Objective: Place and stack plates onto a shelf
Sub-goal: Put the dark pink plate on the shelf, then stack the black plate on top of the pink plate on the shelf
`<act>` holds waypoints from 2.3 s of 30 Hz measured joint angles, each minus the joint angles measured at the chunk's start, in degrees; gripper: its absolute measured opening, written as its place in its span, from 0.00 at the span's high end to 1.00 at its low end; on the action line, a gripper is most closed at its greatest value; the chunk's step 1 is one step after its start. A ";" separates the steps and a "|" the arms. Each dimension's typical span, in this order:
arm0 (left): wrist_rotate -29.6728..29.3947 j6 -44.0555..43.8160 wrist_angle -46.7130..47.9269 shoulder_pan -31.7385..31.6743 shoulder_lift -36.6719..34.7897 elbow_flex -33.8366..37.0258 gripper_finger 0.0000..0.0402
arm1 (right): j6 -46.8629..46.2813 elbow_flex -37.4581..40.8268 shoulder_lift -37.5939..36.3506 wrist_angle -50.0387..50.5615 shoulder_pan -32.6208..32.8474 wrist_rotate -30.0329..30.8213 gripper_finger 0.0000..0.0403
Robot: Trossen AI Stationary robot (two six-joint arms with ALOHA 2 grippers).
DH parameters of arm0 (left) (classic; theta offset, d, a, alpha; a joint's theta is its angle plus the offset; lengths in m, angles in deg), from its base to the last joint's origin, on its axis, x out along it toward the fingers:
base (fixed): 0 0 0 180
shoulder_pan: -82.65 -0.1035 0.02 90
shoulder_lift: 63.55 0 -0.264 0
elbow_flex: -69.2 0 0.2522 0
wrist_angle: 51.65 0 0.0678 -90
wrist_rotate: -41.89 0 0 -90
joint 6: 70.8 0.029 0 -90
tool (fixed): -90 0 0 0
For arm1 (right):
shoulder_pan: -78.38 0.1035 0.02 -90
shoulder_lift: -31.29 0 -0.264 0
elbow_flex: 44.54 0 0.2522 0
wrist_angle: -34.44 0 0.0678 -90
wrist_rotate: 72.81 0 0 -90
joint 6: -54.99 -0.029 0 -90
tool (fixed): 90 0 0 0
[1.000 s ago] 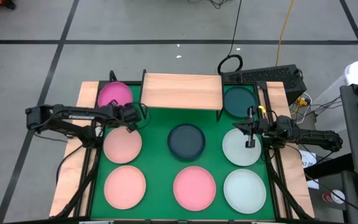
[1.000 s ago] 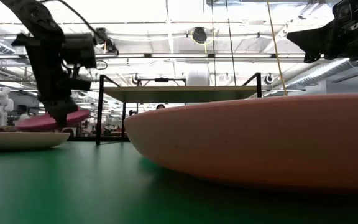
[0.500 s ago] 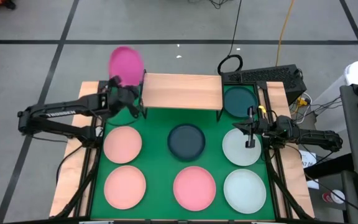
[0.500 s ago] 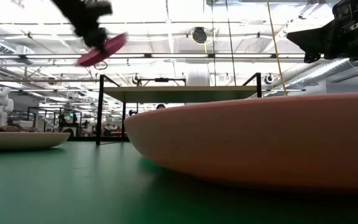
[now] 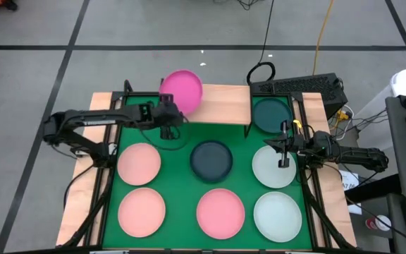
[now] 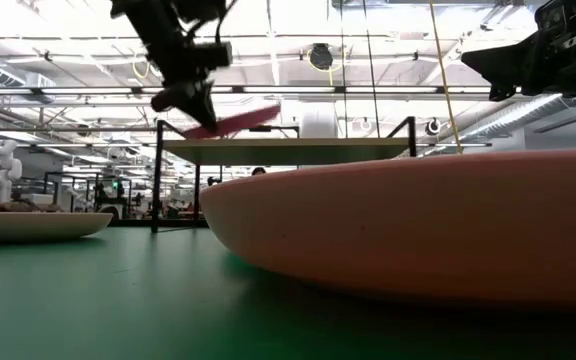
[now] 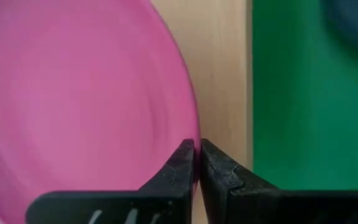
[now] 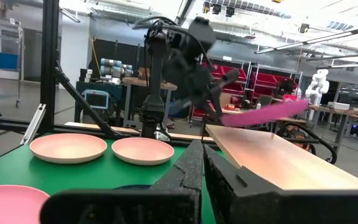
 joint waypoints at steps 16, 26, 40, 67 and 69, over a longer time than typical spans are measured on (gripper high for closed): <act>-0.44 -5.76 3.11 0.91 -2.16 0.16 0.86 | 0.00 0.01 0.00 0.00 -0.02 0.00 1.00; -7.22 -6.37 4.12 2.68 -2.95 0.03 0.77 | 0.00 0.00 0.00 0.00 -0.02 0.00 1.00; 1.53 -16.14 3.81 10.41 -7.11 -9.20 0.77 | 0.01 -0.01 0.00 0.01 -0.02 0.00 1.00; 8.46 -29.55 -38.63 24.01 -32.63 24.93 0.77 | -0.02 -0.01 0.55 0.00 -0.01 0.00 1.00; 8.50 -29.91 -38.33 24.71 -32.31 24.94 0.77 | -1.86 0.00 0.55 -0.73 -0.02 0.02 1.00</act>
